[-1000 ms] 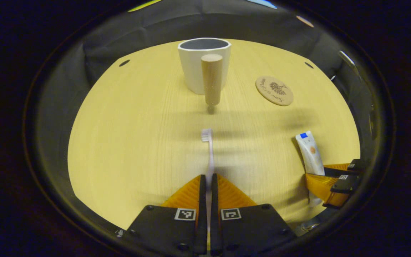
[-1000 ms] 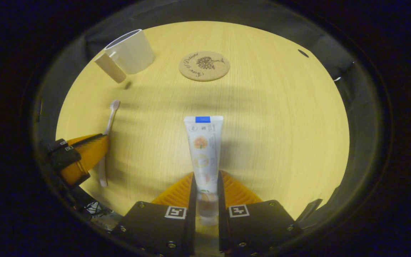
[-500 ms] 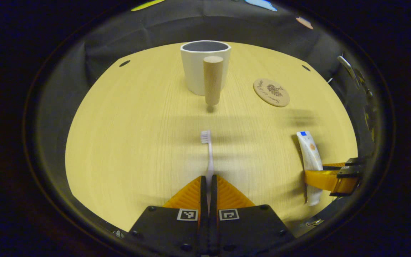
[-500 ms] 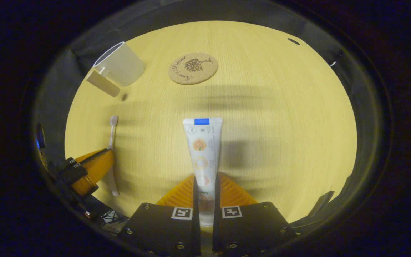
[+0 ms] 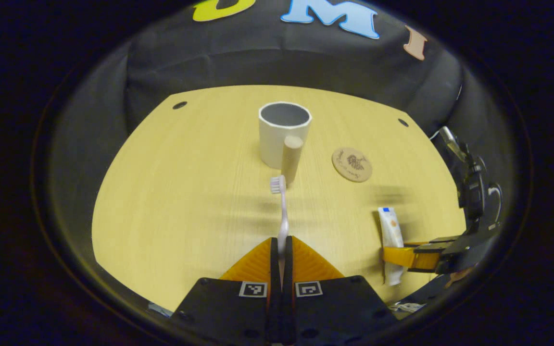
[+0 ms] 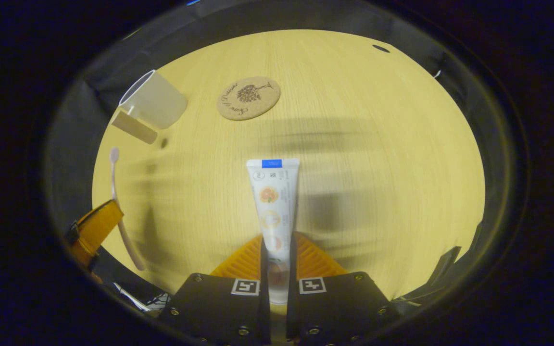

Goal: Put the toothbrush and toothpaste on the desktop into the cup, then pick up the cup and place it on the coaster on the desktop.

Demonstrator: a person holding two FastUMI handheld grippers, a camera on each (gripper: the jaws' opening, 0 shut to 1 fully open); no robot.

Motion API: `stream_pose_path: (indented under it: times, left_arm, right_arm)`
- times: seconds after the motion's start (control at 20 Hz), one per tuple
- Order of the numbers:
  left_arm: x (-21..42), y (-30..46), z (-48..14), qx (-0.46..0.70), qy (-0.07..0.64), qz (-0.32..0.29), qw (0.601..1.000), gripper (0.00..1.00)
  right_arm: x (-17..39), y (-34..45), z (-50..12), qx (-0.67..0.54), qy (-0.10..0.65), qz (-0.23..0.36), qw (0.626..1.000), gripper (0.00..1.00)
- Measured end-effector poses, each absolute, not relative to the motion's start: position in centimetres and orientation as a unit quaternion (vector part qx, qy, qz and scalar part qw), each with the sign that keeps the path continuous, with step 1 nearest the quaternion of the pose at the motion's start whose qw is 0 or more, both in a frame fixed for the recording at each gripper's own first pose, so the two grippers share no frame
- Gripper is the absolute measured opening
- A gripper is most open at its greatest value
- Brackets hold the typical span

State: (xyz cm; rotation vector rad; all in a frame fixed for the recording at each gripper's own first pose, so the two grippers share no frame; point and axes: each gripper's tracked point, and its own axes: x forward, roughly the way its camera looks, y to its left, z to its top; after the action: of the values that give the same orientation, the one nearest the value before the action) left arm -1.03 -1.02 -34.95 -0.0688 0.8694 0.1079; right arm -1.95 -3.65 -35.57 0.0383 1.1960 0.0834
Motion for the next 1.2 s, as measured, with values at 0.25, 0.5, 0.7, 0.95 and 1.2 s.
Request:
stream_pose_path:
  times: [0.25, 0.5, 0.7, 0.95, 1.2]
  left_arm:
    - [1.3, -0.4, -28.2, -0.052, 0.366, 0.051, 0.928, 0.07]
    - [4.8, 1.1, -22.3, -0.059, 0.316, 0.041, 0.946, 0.07]
    - [8.0, 2.2, -19.1, -0.067, 0.292, 0.032, 0.953, 0.07]
    - [12.9, 2.1, -18.0, -0.065, 0.276, 0.017, 0.959, 0.07]
    - [18.1, 0.9, -18.5, -0.05, 0.275, 0.001, 0.96, 0.07]
  right_arm:
    - [-2.0, -3.7, -35.7, 0.013, 0.557, 0.039, 0.829, 0.16]
    - [-1.9, -3.7, -35.8, 0.028, 0.556, 0.035, 0.83, 0.15]
    - [-1.8, -3.8, -35.7, 0.059, 0.557, 0.034, 0.828, 0.15]
    - [-1.7, -3.8, -35.7, 0.077, 0.552, 0.036, 0.829, 0.15]
    - [-1.8, -3.8, -35.7, 0.048, 0.545, 0.044, 0.836, 0.15]
